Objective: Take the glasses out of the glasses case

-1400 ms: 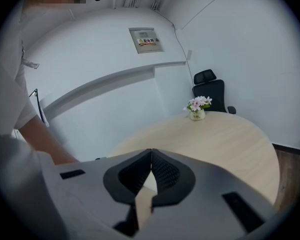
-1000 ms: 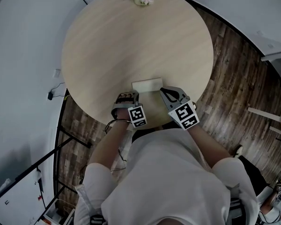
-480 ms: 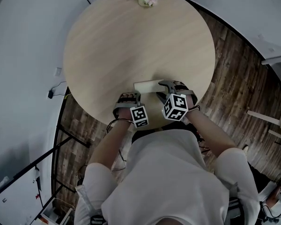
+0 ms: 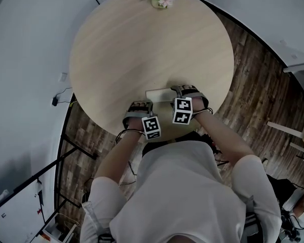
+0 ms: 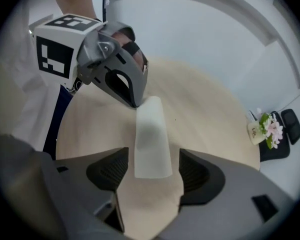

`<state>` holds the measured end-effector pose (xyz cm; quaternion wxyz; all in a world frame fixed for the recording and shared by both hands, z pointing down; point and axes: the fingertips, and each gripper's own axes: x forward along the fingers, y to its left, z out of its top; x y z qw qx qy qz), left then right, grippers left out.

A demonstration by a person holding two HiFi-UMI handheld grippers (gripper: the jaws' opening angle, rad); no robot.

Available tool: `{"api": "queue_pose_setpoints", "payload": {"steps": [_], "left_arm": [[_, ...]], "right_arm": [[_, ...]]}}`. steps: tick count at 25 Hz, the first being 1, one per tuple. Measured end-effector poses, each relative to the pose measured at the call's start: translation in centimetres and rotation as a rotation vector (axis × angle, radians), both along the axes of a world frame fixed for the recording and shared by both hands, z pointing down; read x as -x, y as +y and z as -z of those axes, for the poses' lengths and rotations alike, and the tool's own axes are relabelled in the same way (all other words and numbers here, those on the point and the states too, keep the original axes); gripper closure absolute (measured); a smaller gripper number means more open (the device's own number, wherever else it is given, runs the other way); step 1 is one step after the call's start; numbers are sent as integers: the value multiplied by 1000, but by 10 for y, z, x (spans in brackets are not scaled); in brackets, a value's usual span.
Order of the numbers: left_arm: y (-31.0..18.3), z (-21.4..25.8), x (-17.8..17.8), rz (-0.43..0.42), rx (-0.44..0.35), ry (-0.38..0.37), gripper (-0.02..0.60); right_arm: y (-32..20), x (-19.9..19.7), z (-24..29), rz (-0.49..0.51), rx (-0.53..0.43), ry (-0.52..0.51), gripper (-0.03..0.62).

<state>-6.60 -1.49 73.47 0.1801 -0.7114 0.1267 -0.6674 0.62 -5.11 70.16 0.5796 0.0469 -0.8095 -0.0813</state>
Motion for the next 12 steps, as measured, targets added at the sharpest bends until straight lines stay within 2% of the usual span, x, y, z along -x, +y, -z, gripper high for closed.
{"api": "queue_pose_setpoints", "payload": {"steps": [9, 12], "left_arm": [[-1, 0, 1, -12, 8, -8, 577], [0, 0, 1, -26, 11, -15, 577]], "right_arm": [[-3, 2, -27, 115, 30, 122, 319], [-4, 2, -30, 125, 27, 133, 319]]}}
